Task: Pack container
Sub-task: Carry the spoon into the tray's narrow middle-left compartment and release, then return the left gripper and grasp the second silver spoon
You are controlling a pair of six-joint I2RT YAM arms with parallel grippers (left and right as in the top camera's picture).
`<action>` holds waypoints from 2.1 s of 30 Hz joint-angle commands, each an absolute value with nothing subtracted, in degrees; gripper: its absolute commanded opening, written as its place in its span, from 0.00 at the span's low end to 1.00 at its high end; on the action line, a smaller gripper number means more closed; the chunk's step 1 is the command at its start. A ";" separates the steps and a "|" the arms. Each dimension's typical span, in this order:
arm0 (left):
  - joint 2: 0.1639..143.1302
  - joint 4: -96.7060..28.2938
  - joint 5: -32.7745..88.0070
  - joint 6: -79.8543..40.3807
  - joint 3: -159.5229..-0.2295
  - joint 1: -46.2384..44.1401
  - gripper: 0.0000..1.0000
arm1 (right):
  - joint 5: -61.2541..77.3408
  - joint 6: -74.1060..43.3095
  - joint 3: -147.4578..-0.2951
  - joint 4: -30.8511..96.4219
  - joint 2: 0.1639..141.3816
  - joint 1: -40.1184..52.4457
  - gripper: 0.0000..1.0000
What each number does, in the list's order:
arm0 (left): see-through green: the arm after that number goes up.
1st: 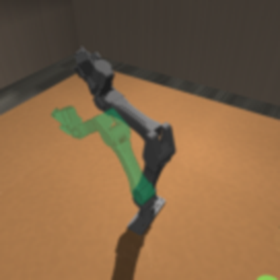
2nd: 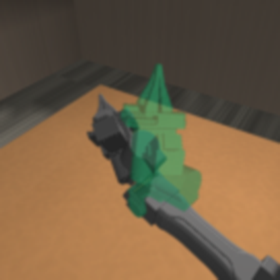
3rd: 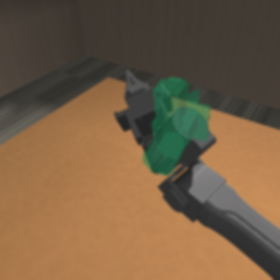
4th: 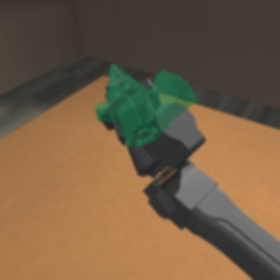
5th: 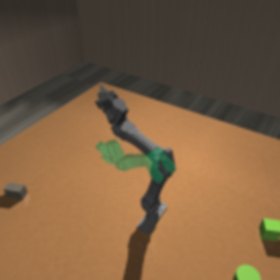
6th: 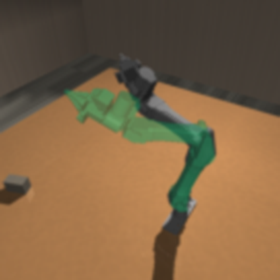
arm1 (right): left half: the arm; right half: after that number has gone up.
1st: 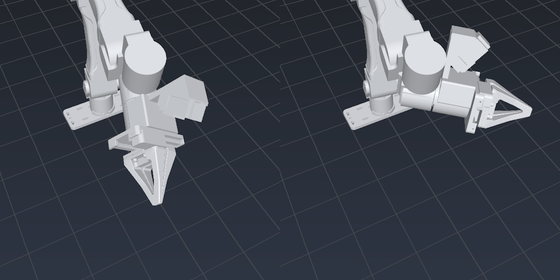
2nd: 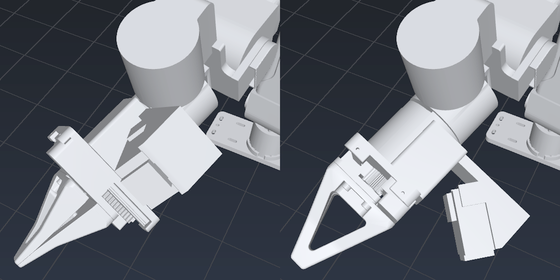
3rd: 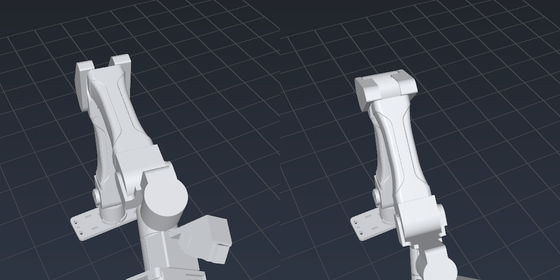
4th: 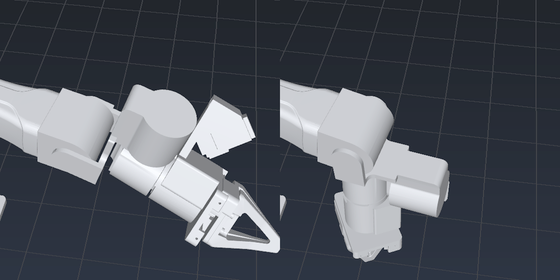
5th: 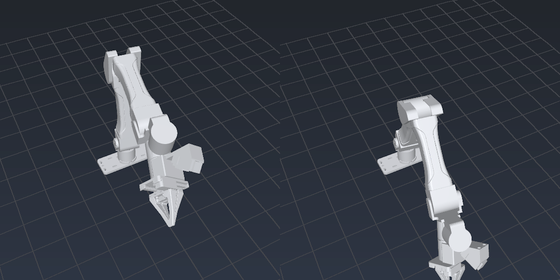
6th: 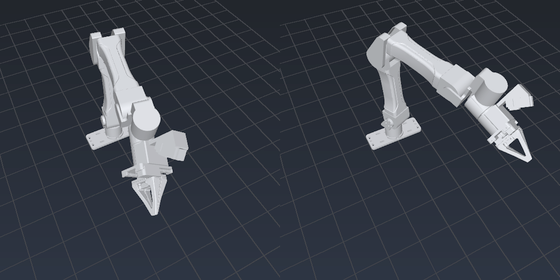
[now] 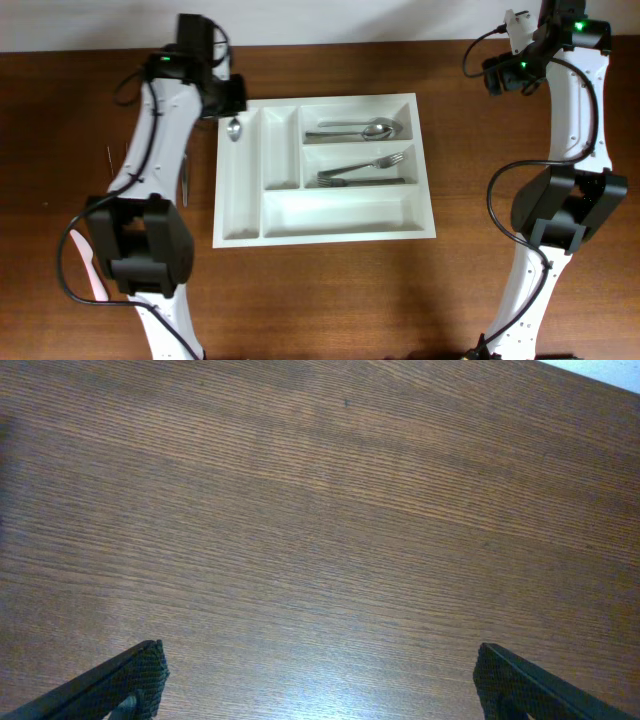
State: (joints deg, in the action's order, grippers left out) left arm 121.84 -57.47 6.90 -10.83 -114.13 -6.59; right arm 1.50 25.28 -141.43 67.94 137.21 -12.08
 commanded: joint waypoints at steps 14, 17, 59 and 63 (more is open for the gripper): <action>125.56 -54.70 4.14 -15.86 -114.83 -15.40 0.02 | 1.65 24.53 -141.93 67.96 135.70 -12.40 0.99; 125.95 -54.72 4.29 -15.84 -114.78 -15.53 0.17 | 1.65 24.53 -141.93 67.96 135.70 -12.40 0.99; 125.80 -59.27 -7.33 -10.66 -101.95 2.31 0.64 | 1.63 24.53 -141.93 67.96 135.70 -12.40 0.99; 125.80 -56.03 -7.33 -10.63 -98.61 3.44 0.64 | 1.65 24.53 -141.93 67.96 135.70 -12.40 0.99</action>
